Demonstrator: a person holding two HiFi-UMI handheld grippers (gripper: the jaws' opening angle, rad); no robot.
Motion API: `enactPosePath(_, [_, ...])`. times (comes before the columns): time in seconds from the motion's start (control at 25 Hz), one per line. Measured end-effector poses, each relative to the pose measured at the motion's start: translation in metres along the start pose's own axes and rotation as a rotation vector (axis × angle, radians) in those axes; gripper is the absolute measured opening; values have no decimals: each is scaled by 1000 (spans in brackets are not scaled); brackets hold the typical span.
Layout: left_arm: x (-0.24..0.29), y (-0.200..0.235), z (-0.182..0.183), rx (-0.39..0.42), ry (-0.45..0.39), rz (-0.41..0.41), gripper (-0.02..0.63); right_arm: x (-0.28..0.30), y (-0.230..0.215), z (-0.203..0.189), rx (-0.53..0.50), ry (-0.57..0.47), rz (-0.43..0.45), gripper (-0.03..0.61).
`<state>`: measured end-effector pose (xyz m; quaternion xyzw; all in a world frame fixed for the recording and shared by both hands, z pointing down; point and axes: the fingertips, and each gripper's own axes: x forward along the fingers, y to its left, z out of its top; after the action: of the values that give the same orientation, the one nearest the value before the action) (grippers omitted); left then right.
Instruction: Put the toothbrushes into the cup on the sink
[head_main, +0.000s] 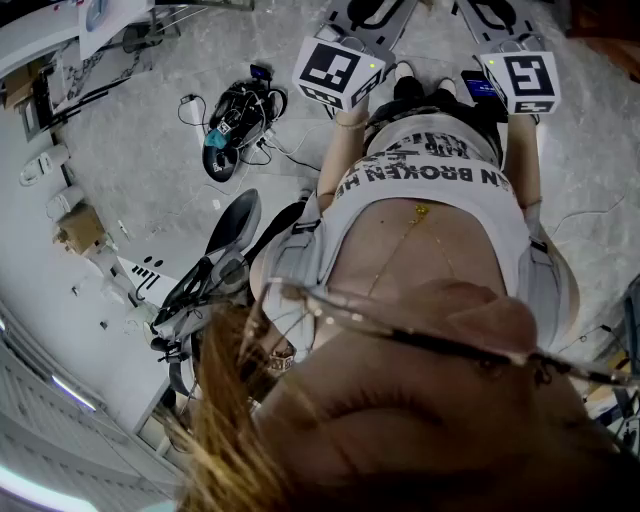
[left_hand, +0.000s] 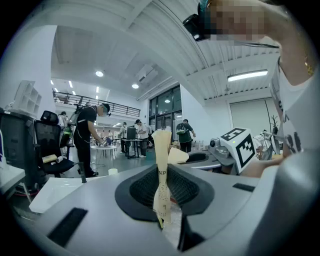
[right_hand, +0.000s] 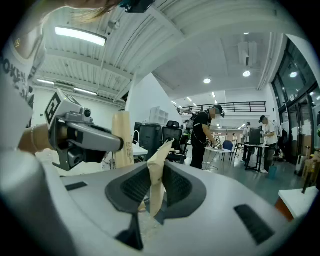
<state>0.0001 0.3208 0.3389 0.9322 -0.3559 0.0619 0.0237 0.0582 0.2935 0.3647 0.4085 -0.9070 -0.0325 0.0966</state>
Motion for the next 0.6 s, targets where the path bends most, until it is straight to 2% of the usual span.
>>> enactPosePath(0.28, [5,-10,2,-22,-16,13,61,-11,-8,0,19,-22,19,78])
enactPosePath(0.6, [8,-6,-3,-20,-13,83,61,-16,-20,-7,28,-24,35,78])
